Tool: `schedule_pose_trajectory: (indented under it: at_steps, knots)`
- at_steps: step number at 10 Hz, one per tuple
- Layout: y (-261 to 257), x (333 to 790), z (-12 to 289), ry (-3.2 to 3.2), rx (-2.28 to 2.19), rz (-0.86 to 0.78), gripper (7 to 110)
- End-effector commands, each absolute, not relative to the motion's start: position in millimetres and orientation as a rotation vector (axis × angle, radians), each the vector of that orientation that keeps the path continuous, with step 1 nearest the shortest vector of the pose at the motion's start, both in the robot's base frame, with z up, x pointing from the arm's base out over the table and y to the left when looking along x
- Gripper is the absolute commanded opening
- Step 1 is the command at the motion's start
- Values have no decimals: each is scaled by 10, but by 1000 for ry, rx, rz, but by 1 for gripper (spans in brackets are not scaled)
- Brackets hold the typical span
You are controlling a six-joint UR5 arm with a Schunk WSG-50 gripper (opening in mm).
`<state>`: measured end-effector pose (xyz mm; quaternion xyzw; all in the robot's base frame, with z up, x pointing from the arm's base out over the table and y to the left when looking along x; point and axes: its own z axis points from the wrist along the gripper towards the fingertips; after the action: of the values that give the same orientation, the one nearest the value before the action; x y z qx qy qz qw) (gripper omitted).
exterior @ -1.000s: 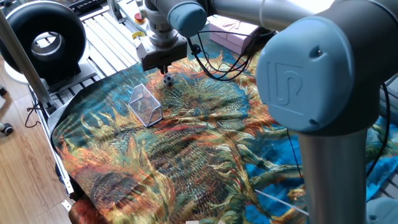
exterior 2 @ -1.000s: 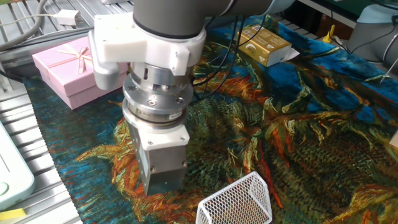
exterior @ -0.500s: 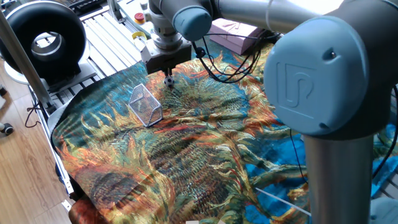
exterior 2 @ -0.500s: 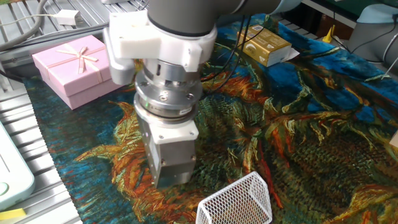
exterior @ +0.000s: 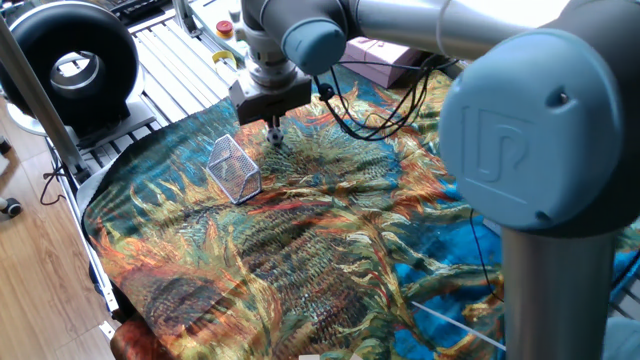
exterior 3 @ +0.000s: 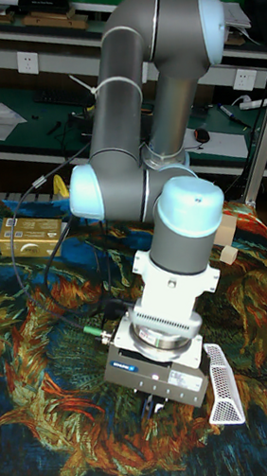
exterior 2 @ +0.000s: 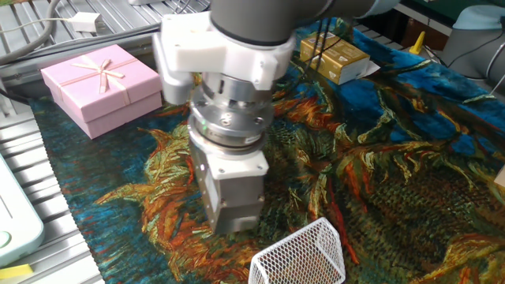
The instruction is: Push the soccer ball into the goal
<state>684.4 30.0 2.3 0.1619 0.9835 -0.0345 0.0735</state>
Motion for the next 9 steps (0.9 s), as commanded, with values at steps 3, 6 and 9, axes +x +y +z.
schedule_pose_trajectory:
  at_steps: [3, 6, 9]
  knots:
    - [310, 6612, 20, 2929, 559, -119, 7]
    - [313, 6550, 7, 2914, 571, -114, 7]
    - [311, 6533, -22, 2900, 562, -111, 7]
